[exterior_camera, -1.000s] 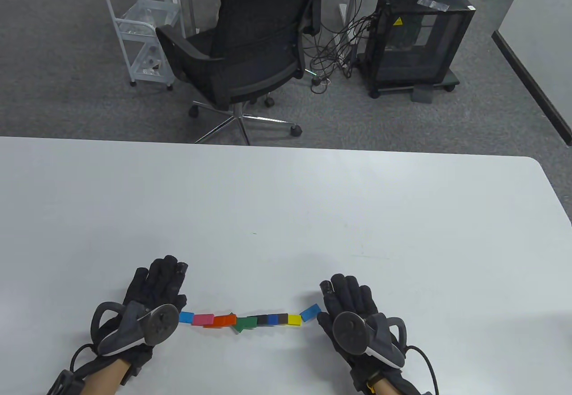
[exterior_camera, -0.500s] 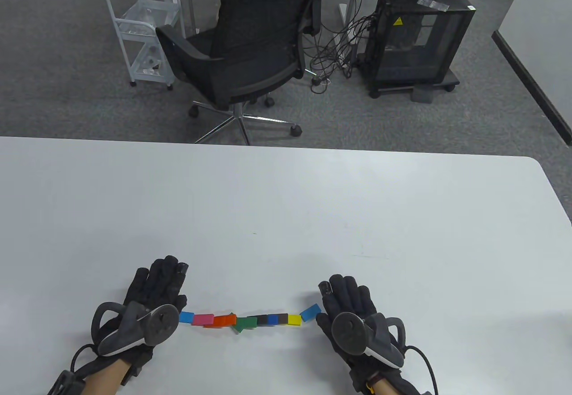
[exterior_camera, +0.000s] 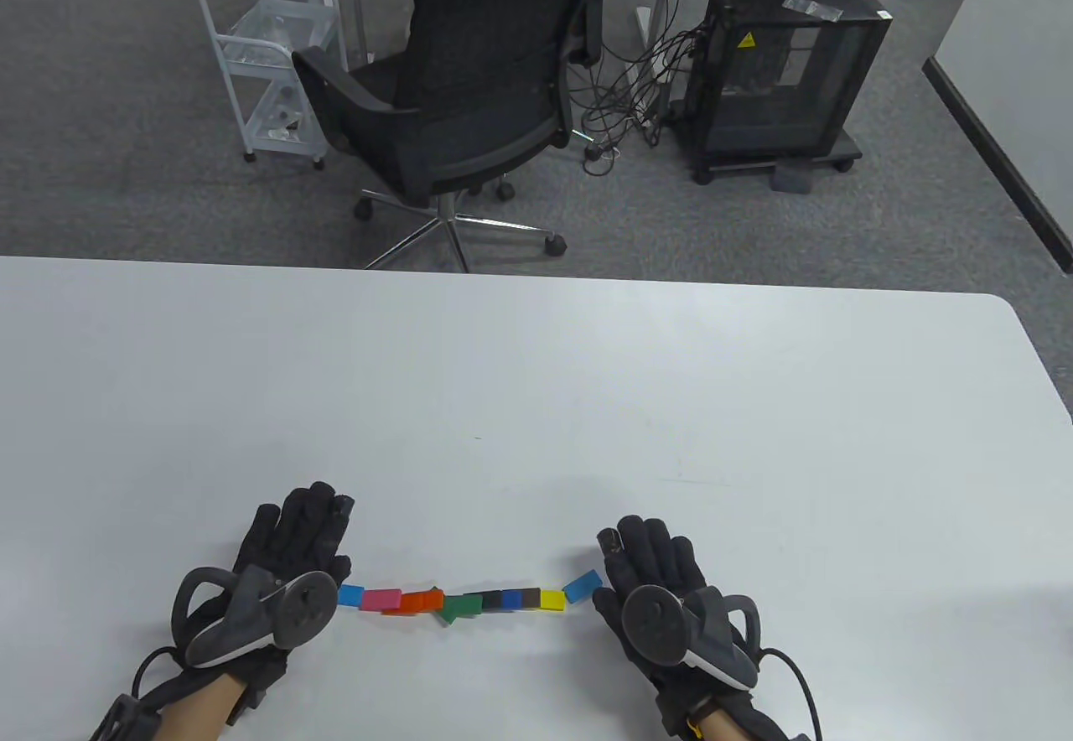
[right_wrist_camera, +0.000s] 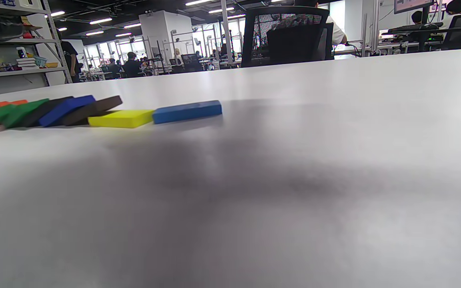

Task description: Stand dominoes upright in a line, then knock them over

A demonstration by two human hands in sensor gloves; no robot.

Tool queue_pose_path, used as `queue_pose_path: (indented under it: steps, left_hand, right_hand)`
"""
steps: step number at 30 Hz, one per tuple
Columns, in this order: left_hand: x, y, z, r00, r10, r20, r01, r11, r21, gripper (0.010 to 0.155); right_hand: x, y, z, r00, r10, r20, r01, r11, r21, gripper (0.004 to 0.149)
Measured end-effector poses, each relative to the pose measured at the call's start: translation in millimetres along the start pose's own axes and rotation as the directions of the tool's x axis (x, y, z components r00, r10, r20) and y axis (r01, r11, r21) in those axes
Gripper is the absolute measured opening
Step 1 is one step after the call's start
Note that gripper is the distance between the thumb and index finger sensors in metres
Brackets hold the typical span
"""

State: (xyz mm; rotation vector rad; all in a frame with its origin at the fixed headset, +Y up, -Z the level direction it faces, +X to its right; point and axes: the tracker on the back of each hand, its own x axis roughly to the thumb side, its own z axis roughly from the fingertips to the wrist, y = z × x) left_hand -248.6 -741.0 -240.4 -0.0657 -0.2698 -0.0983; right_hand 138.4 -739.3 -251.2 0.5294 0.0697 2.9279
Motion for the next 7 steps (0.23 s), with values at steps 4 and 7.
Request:
queue_pose_path:
  steps: [4, 7]
  left_hand:
    - [0.0, 0.1, 0.2, 1.000, -0.002, -0.002, 0.002, 1.000, -0.008, 0.064]
    - [-0.2, 0.2, 0.2, 1.000, -0.002, -0.006, 0.002, 1.000, -0.011, 0.064]
  right_hand:
    - [-0.3, -0.2, 0.1, 1.000, -0.002, -0.002, 0.002, 1.000, 0.002, 0.067]
    - [-2.1, -2.5, 0.7, 1.000, -0.014, -0.011, 0.014, 1.000, -0.012, 0.067]
